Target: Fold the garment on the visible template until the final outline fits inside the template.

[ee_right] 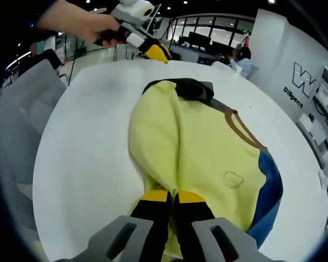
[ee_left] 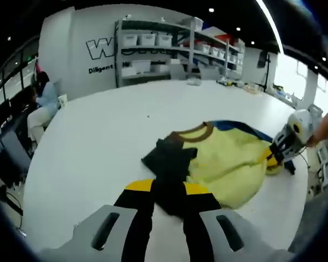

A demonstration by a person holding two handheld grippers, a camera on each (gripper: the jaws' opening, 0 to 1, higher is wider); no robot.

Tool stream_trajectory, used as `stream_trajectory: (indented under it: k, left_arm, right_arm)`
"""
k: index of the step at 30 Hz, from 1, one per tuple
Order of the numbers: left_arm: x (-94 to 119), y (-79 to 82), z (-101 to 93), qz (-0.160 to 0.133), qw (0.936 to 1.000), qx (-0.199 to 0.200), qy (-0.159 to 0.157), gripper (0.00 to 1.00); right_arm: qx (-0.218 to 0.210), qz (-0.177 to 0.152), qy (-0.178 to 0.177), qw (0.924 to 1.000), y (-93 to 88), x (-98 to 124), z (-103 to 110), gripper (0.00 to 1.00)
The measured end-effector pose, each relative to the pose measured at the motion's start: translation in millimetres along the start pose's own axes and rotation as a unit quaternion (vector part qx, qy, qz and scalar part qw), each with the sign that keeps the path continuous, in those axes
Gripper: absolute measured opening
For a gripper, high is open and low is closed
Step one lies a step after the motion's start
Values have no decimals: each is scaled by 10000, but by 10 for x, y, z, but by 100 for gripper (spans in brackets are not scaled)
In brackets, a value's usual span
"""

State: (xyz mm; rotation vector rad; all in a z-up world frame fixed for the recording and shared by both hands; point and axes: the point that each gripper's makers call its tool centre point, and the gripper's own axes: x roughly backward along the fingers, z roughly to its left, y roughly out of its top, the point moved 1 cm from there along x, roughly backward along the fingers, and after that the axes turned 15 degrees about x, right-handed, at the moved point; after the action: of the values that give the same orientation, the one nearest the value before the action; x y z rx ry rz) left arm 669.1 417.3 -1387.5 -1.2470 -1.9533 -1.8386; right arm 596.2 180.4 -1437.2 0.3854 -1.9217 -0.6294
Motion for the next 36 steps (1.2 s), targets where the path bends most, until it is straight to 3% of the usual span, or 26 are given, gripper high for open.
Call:
stream_trajectory:
  k: [4, 7, 9, 10, 11, 12, 14, 15, 16, 18, 21, 26, 27, 31, 33, 36]
  left_arm:
    - [-109, -285, -51, 309, 9992, 255, 48, 32]
    - [-208, -442, -111, 666, 9977, -8, 148, 26]
    - [-281, -470, -66, 705, 9970, -49, 309, 22]
    - [-286, -439, -88, 600, 9980, 44, 214, 21]
    - [-327, -402, -68, 518, 9977, 331, 296, 21]
    - [-329, -388, -62, 519, 9975, 358, 311, 20]
    - [-320, -378, -93, 553, 9980, 218, 200, 12]
    - [-300, -355, -63, 563, 9981, -89, 255, 5]
    - [-279, -339, -22, 508, 9980, 9, 373, 4]
    - [-196, -285, 21, 440, 9984, 150, 319, 4]
    - [-47, -204, 177, 351, 9982, -32, 480, 4]
    - [304, -58, 641, 267, 9948, -396, 897, 4]
    - [379, -45, 769, 308, 9928, -573, 1007, 4]
    - [652, -24, 975, 498, 9819, -1266, 1322, 4]
    - [794, -15, 1074, 614, 9728, -1671, 1485, 4]
    - [989, -80, 1227, 938, 9527, -2322, 1723, 4]
  right_arm:
    - [-7, -4, 1, 10000, 1, -1, 0, 0]
    - [-6, 6, -2, 10000, 2, -1, 0, 0]
    - [-14, 16, -7, 10000, 2, -1, 0, 0]
    - [-13, 22, -7, 10000, 2, -1, 0, 0]
    - [-13, 30, -6, 10000, 2, -1, -2, 0]
    - [-16, 34, -5, 10000, 1, -1, -3, 0]
    - [-19, 40, -3, 10000, 2, -3, -4, 0]
    - [-22, 41, -2, 10000, 1, -4, -5, 0]
    - [-29, 43, 3, 10000, 1, -5, -6, 0]
    - [-7, 55, 10, 10000, 1, -6, -7, 0]
    - [-8, 71, 23, 10000, 2, -8, -8, 0]
    - [-3, 99, 22, 9999, 2, -9, -9, 0]
    - [-7, 101, 23, 9999, 2, -9, -9, 0]
    - [11, 125, 46, 9999, 0, -8, -8, 0]
    - [31, 146, 59, 9999, 1, -7, -7, 0]
    - [48, 174, 82, 9998, -1, -9, -8, 0]
